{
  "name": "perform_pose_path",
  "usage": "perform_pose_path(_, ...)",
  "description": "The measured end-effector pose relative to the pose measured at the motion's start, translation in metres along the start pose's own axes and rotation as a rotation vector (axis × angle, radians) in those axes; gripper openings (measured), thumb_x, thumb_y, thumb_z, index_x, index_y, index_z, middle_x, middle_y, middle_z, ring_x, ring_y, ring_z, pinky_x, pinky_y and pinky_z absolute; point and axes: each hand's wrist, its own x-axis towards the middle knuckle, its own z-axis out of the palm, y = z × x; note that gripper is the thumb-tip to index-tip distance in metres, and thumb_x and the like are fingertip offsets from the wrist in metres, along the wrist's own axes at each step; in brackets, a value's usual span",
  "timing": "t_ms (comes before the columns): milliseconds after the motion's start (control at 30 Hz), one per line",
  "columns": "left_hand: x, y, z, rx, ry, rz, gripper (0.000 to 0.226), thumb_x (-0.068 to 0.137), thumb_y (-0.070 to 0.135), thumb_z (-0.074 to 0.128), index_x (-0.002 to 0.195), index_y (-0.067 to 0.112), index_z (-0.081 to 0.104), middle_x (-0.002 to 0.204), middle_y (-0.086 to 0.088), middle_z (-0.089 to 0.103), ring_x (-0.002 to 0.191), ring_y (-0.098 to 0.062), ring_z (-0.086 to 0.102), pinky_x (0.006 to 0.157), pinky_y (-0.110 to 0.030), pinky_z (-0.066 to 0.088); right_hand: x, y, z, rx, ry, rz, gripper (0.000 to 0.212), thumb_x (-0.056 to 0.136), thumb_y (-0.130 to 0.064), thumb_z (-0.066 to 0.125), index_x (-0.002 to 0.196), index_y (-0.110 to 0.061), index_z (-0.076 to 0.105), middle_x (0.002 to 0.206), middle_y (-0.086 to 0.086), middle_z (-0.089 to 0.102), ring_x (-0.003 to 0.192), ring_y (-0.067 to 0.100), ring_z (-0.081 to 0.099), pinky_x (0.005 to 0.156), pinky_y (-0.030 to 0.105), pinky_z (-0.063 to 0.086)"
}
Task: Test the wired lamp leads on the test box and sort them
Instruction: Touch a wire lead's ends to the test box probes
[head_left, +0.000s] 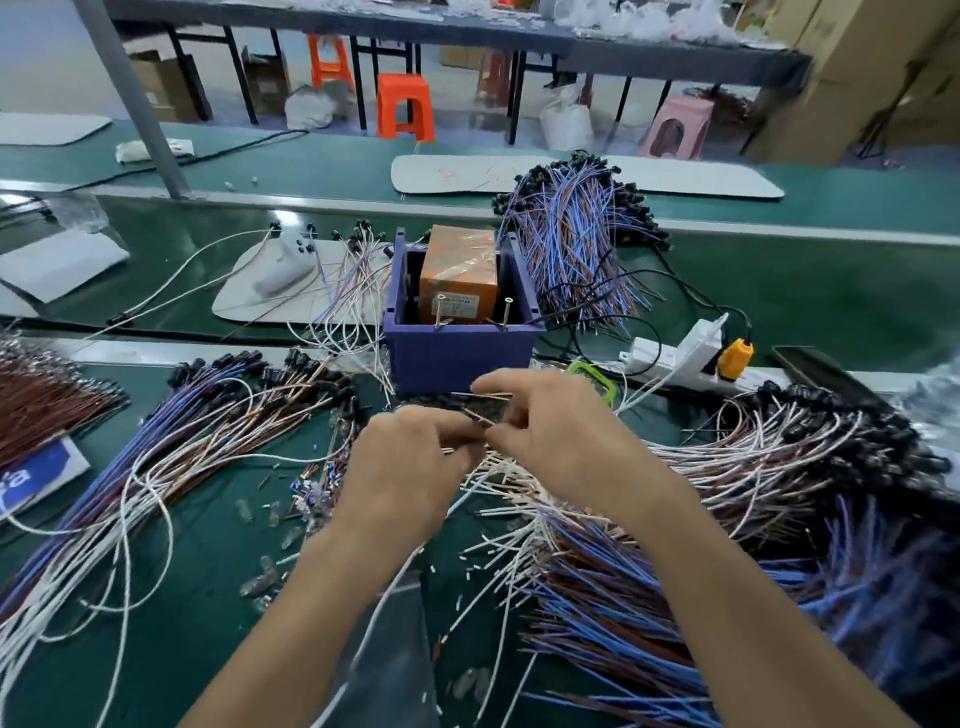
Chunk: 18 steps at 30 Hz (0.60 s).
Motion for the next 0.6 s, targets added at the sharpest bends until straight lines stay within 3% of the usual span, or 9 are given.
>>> perform_pose_path(33, 0.003, 0.003, 0.001, -0.057, -0.048, -0.001, 0.017, 0.08, 0.023, 0.084, 0.086, 0.038, 0.082, 0.062, 0.032, 0.066, 0.059, 0.006, 0.06, 0.059, -0.009, 0.045, -0.005, 0.001, -0.007, 0.014, 0.013, -0.006, 0.043, 0.089, -0.016, 0.072, 0.129, -0.032, 0.068, 0.076, -0.012, 0.068, 0.075, 0.007, 0.057, 0.075, 0.019, 0.04)
perform_pose_path(100, 0.008, 0.008, 0.002, -0.121, -0.103, -0.001, 0.019, 0.08, 0.018, 0.085, 0.079, 0.037, 0.082, 0.056, 0.032, 0.063, 0.055, 0.011, 0.059, 0.054, -0.003, 0.039, -0.014, 0.005, -0.019, -0.03, 0.016, -0.028, 0.047, 0.089, -0.016, 0.073, 0.131, -0.033, 0.066, 0.081, -0.01, 0.073, 0.077, 0.007, 0.059, 0.075, 0.017, 0.04)
perform_pose_path(167, 0.013, 0.015, 0.003, -0.092, -0.062, 0.065, 0.018, 0.079, 0.019, 0.084, 0.077, 0.037, 0.081, 0.058, 0.027, 0.066, 0.059, 0.007, 0.062, 0.058, -0.005, 0.042, -0.022, 0.012, -0.035, -0.139, 0.016, -0.03, 0.039, 0.09, -0.017, 0.072, 0.125, -0.035, 0.07, 0.092, -0.01, 0.075, 0.082, 0.009, 0.062, 0.076, 0.016, 0.041)
perform_pose_path(233, 0.015, 0.023, 0.002, -0.004, 0.011, 0.157, 0.013, 0.08, 0.02, 0.083, 0.083, 0.033, 0.082, 0.069, 0.021, 0.072, 0.066, 0.0, 0.066, 0.071, -0.02, 0.054, -0.031, 0.026, -0.054, -0.19, 0.014, 0.025, 0.03, 0.093, -0.017, 0.07, 0.116, -0.037, 0.075, 0.097, -0.009, 0.073, 0.082, 0.008, 0.064, 0.076, 0.015, 0.046)
perform_pose_path(333, 0.016, 0.036, 0.008, 0.05, 0.052, 0.307, 0.013, 0.082, 0.018, 0.082, 0.09, 0.029, 0.083, 0.085, 0.013, 0.078, 0.076, -0.01, 0.071, 0.079, -0.029, 0.058, -0.039, 0.055, -0.087, -0.139, -0.003, 0.131, 0.027, 0.093, -0.014, 0.072, 0.101, -0.038, 0.081, 0.085, -0.012, 0.075, 0.069, 0.005, 0.065, 0.062, 0.02, 0.051)
perform_pose_path(433, 0.021, 0.052, 0.03, -0.039, -0.028, 0.426, 0.019, 0.084, 0.013, 0.081, 0.097, 0.027, 0.085, 0.089, 0.013, 0.078, 0.073, 0.001, 0.068, 0.074, -0.014, 0.053, -0.043, 0.086, -0.113, -0.253, 0.058, 0.185, 0.03, 0.091, -0.01, 0.073, 0.093, -0.039, 0.082, 0.074, -0.02, 0.071, 0.064, -0.001, 0.062, 0.052, 0.008, 0.042)
perform_pose_path(500, 0.026, 0.067, 0.053, -0.061, -0.09, 0.47, 0.021, 0.085, 0.012, 0.081, 0.099, 0.027, 0.084, 0.091, 0.012, 0.078, 0.066, 0.009, 0.06, 0.071, -0.001, 0.042, -0.047, 0.102, -0.124, -0.387, 0.14, 0.184, 0.038, 0.087, -0.002, 0.07, 0.087, -0.038, 0.082, 0.071, -0.024, 0.068, 0.059, -0.005, 0.058, 0.057, 0.002, 0.041)
perform_pose_path(567, 0.029, 0.082, 0.078, -0.025, -0.131, 0.512, 0.021, 0.085, 0.013, 0.08, 0.099, 0.029, 0.084, 0.091, 0.012, 0.079, 0.064, 0.005, 0.057, 0.073, -0.005, 0.045, -0.05, 0.117, -0.13, -0.523, 0.203, 0.164, 0.043, 0.082, 0.004, 0.065, 0.083, -0.035, 0.083, 0.078, -0.013, 0.076, 0.065, 0.005, 0.064, 0.077, 0.017, 0.053)
perform_pose_path(600, 0.03, 0.087, 0.091, 0.005, -0.151, 0.532, 0.021, 0.086, 0.015, 0.079, 0.099, 0.03, 0.084, 0.091, 0.012, 0.079, 0.066, 0.003, 0.057, 0.074, -0.012, 0.049, -0.052, 0.124, -0.131, -0.583, 0.21, 0.161, 0.043, 0.081, 0.005, 0.063, 0.082, -0.034, 0.083, 0.081, -0.009, 0.078, 0.072, 0.012, 0.067, 0.088, 0.026, 0.051)
